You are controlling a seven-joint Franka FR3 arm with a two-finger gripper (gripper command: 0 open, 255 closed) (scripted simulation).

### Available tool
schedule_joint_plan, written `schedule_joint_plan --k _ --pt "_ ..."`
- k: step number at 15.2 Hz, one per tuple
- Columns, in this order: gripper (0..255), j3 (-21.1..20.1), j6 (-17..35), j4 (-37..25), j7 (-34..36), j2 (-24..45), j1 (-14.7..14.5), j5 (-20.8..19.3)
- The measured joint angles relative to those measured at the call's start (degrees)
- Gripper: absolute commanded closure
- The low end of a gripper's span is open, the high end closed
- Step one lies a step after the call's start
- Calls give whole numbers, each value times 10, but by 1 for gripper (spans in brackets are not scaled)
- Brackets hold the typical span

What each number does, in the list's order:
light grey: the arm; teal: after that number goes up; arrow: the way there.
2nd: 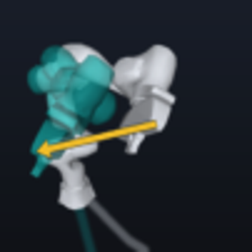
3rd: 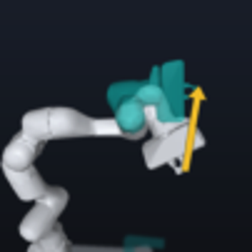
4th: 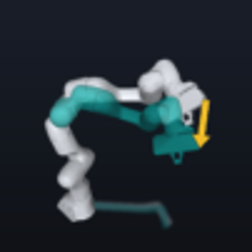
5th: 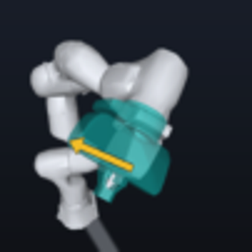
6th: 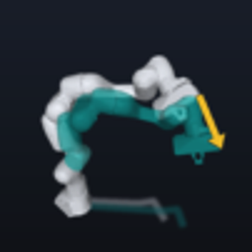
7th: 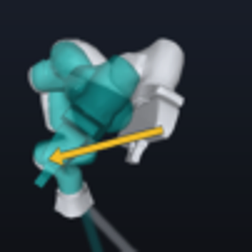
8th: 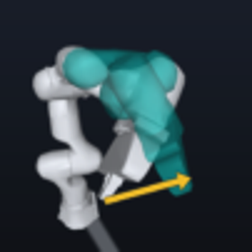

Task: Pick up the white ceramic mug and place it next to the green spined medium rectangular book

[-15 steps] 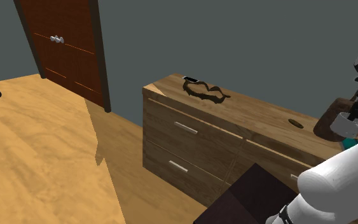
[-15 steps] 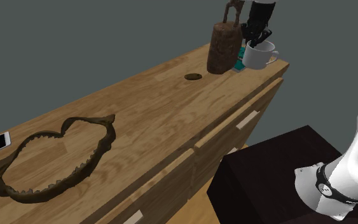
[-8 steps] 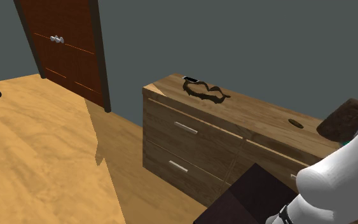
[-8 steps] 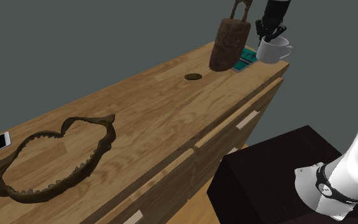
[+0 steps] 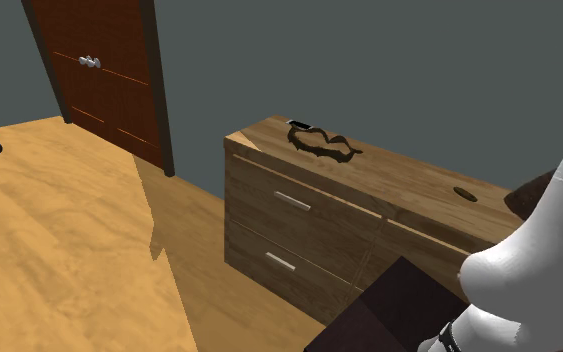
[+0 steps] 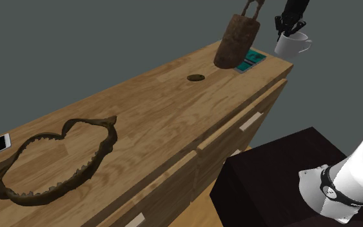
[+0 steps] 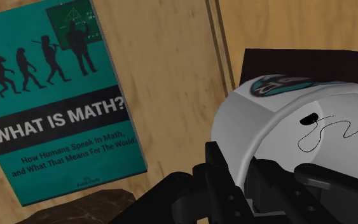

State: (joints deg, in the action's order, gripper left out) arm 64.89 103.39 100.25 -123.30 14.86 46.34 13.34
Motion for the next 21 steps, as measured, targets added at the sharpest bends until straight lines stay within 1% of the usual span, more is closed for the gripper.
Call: schedule_joint_plan --k 2,6,7,12,21 --pt "255 -14 -15 -37 -44 44 57 36" --pt "255 -34 -44 -102 -102 99 145 76" --pt "255 -40 -50 -116 -112 111 164 85" --pt "255 -50 -21 -97 -126 129 175 100" --pt "255 -64 36 -51 -139 148 177 120"
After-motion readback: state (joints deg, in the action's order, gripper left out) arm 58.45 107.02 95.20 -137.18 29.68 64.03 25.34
